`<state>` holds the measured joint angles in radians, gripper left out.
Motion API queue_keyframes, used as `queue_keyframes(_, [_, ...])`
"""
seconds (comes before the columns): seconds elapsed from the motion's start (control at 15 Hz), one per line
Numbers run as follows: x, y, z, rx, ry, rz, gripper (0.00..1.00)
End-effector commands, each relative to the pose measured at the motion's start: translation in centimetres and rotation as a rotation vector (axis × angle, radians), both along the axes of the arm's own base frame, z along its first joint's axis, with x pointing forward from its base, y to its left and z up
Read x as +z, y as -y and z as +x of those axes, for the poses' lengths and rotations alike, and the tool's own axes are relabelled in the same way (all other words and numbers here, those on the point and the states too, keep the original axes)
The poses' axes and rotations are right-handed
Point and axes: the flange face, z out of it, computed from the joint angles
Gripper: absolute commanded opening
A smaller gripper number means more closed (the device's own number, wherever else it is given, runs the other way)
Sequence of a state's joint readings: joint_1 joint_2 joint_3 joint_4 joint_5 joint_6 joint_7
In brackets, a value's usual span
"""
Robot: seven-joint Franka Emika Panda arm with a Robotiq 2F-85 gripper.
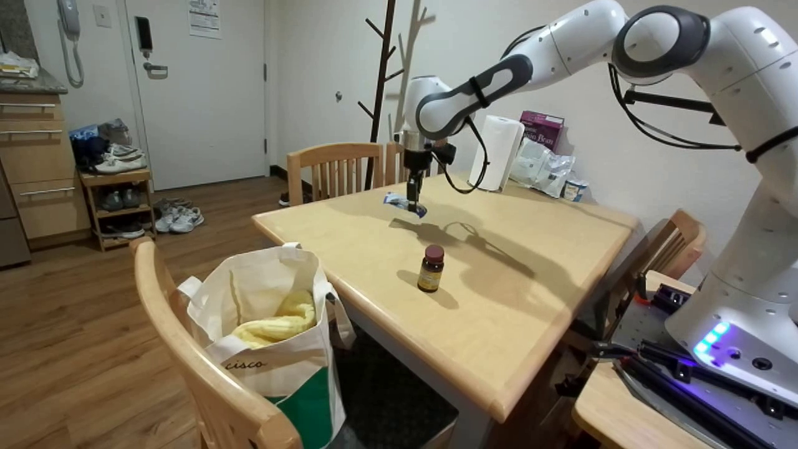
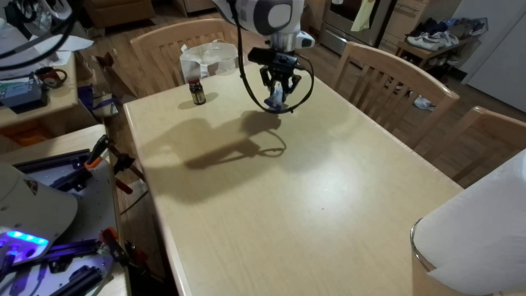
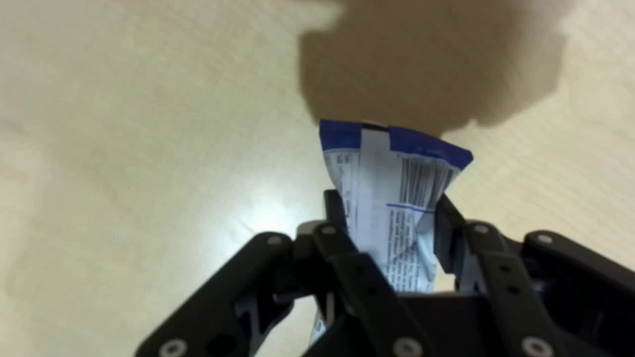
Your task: Put the blue object into cream white bag on the leftmost chair
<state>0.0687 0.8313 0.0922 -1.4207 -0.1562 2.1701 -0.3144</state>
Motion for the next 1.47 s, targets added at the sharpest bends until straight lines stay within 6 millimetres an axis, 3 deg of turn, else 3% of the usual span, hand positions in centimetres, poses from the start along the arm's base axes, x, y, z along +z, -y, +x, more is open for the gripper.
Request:
queue_keyframes(0.0, [7.1, -5.4, 0.0, 0.168, 0.096, -0.005, 0.19])
queue_keyframes(0.07, [9.0, -7.1, -0.2, 0.199, 0.128, -0.009, 0.18])
queue_keyframes(0.13, [5.6, -5.2, 0.5, 0.117, 0.084, 0.006, 0.18])
queue_keyframes(0.2, [7.1, -6.5, 0.3, 0.132, 0.099, 0.007, 0.42])
queue_keyframes(0.33, [6.9, -6.7, 0.2, 0.135, 0.094, 0.004, 0.42])
queue_keyframes(0.4, [6.2, -6.1, 0.3, 0.127, 0.087, 0.001, 0.17])
queue_keyframes(0.53, [5.8, -6.9, 0.7, 0.193, 0.111, 0.040, 0.16])
queue_keyframes(0.87, [7.7, -15.7, -0.2, 0.462, 0.142, -0.006, 0.14])
queue_keyframes(1.2, [10.3, -25.3, -4.4, 0.712, 0.143, -0.034, 0.12])
queue_keyframes(1.33, [11.0, -27.0, -5.3, 0.811, 0.148, -0.063, 0.12])
queue_keyframes(1.4, [11.2, -26.3, -4.8, 0.854, 0.161, -0.097, 0.12])
